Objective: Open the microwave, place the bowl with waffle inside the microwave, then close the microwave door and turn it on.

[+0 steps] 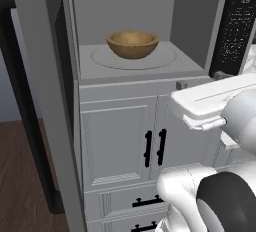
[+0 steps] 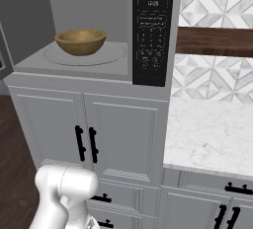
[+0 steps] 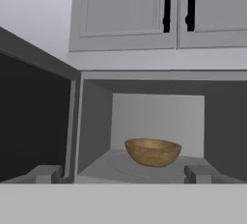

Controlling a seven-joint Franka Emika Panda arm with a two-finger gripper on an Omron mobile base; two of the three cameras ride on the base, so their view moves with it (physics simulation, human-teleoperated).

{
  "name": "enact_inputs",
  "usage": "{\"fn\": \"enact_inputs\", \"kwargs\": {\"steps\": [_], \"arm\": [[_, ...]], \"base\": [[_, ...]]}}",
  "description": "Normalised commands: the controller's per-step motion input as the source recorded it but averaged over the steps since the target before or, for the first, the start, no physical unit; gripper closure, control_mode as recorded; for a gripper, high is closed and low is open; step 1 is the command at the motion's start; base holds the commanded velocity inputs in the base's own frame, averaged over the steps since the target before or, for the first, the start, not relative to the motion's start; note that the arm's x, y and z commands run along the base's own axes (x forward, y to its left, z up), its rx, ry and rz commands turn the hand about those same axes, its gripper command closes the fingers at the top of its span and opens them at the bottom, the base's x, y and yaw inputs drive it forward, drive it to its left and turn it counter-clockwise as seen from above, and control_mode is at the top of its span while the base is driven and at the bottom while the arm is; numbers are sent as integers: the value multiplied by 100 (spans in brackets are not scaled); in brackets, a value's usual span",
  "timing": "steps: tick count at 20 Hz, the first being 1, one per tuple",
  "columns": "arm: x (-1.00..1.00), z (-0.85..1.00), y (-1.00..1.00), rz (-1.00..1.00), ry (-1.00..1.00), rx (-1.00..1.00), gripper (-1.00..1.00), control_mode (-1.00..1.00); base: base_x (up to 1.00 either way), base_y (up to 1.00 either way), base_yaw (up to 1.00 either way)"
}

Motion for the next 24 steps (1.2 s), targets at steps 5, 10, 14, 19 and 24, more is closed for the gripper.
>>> {"fn": "enact_inputs", "kwargs": {"steps": [5,10,14,19,24], "arm": [[-13,-1,43,0,-6,0,-100,-100],[-26,-21,51,-4,-9,0,-100,-100],[-41,-4,34,-3,-9,0,-100,-100],[-91,0,12,0,-3,0,-100,-100],[-70,0,57,3,-3,0,-100,-100]], "base": [[0,0,0],[0,0,0],[0,0,0],[0,0,0],[0,0,0]]}}
